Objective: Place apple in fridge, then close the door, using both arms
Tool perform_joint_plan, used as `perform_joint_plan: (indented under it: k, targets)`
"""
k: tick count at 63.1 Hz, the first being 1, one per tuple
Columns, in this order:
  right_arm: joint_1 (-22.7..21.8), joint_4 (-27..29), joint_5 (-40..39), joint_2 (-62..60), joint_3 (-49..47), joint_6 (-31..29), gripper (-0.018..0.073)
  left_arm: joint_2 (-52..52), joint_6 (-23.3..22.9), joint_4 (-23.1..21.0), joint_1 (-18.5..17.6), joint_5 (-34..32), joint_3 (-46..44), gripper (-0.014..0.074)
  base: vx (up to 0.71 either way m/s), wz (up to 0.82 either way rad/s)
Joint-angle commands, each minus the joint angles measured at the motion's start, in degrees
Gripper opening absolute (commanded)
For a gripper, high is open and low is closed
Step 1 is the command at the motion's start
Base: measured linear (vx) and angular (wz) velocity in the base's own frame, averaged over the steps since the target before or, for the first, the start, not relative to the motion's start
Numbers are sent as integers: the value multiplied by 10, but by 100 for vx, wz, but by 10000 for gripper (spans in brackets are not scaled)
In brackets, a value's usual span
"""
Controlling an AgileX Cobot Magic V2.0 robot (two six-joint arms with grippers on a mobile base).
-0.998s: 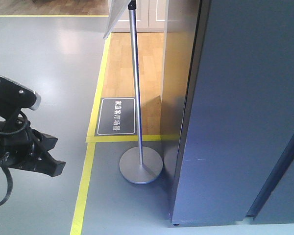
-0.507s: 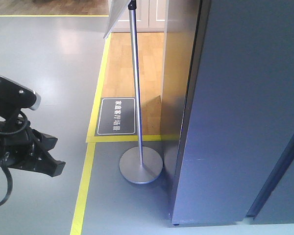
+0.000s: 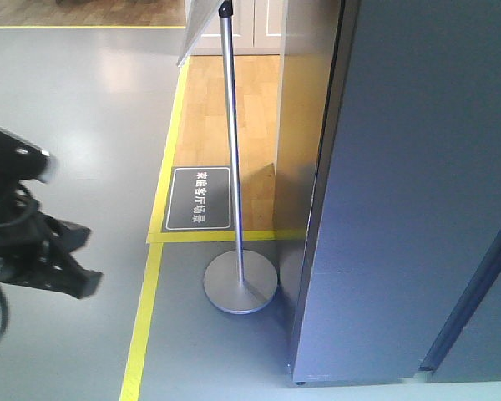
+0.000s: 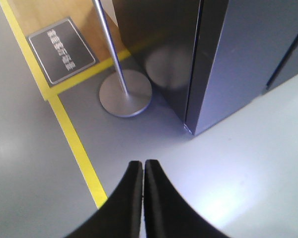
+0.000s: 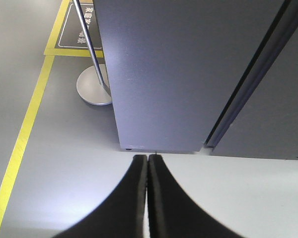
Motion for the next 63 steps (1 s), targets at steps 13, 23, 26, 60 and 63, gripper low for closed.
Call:
perform_joint_plan:
  k: [13, 23, 26, 60, 63]
  targets:
    - [1, -6, -33, 4, -15, 1, -4, -147, -62, 3, 112, -111, 102, -6, 0, 0]
    - [1, -6, -33, 4, -15, 1, -4, -273, -72, 3, 178, -149, 208, -6, 0, 0]
    - [1, -6, -33, 4, -15, 1, -4, -319, -72, 3, 196, -159, 242, -6, 0, 0]
    - [1, -6, -33, 4, -15, 1, -4, -648, -72, -36, 263, -292, 499, -6, 0, 0]
    - [1, -6, -34, 4, -15, 1, -4, -651, -72, -36, 263, -317, 507, -6, 0, 0]
